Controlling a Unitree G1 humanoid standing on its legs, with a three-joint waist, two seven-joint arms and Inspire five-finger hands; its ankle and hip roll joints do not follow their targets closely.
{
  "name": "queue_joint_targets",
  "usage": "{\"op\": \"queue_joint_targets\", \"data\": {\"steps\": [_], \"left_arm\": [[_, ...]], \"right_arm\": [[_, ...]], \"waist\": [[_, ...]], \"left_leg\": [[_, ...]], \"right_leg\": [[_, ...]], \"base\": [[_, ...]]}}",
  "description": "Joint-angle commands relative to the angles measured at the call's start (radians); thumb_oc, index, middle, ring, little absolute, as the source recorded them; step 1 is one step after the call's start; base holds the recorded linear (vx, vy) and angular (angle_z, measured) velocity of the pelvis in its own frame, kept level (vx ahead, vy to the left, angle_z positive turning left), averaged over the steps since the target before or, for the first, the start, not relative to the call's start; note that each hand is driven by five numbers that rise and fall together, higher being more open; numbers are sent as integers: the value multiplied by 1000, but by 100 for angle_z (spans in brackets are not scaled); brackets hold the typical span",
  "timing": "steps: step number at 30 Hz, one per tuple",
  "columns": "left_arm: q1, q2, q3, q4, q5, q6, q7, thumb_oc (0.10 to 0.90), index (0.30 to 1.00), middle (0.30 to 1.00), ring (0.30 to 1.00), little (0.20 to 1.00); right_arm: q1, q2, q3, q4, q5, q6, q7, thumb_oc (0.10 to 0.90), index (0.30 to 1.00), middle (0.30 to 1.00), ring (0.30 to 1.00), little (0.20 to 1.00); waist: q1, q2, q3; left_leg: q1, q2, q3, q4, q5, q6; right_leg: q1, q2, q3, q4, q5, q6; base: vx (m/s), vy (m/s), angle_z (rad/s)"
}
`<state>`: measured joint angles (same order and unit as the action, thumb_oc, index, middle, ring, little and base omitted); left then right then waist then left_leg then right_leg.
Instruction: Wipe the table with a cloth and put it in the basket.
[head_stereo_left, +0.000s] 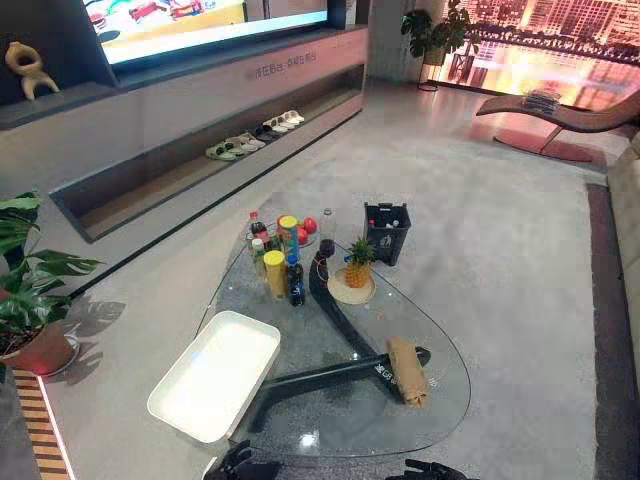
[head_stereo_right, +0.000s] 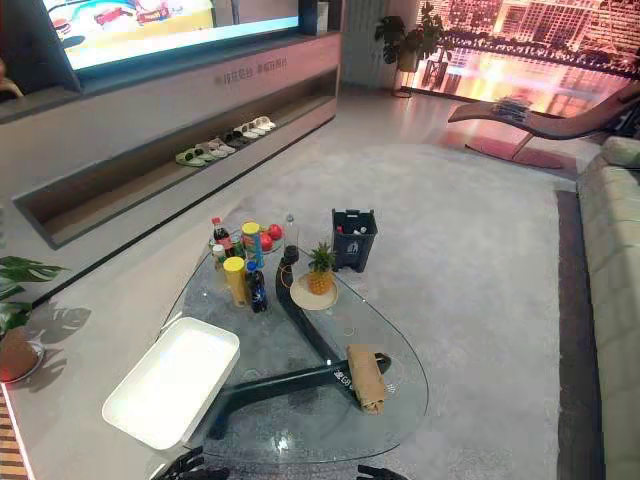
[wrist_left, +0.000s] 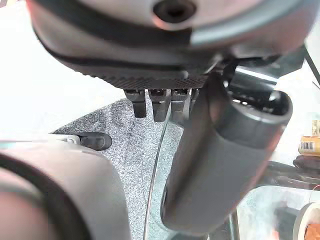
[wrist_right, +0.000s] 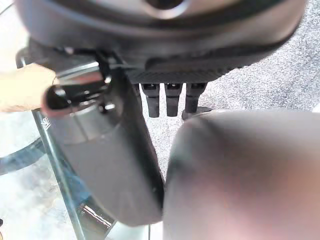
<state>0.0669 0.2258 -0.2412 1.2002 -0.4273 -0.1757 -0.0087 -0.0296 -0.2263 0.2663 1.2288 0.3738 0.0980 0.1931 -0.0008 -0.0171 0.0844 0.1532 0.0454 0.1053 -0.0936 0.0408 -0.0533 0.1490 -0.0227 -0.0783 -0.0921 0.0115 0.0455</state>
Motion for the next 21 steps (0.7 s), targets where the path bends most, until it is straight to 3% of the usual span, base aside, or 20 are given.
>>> {"op": "queue_joint_targets", "data": {"steps": [1, 21], "left_arm": [[-118, -38, -22, 27, 21, -42, 20, 800, 900, 900, 900, 900], [-117, -34, -18, 28, 20, -33, 37, 800, 900, 900, 900, 900]], "right_arm": [[-80, 20, 11, 38, -19, -10, -4, 800, 900, 900, 900, 900], [-71, 15, 18, 25, -33, -35, -5, 800, 900, 900, 900, 900]], "waist": [[8, -7, 41], [3, -6, 52]], "left_leg": [[21, -55, -42, 6, -101, 32], [8, -56, -37, 6, -95, 30]], "right_leg": [[22, -24, -46, 5, -27, 43], [10, -25, -47, 5, -23, 44]], "base": [[29, 299, -52], [0, 0, 0]]}}
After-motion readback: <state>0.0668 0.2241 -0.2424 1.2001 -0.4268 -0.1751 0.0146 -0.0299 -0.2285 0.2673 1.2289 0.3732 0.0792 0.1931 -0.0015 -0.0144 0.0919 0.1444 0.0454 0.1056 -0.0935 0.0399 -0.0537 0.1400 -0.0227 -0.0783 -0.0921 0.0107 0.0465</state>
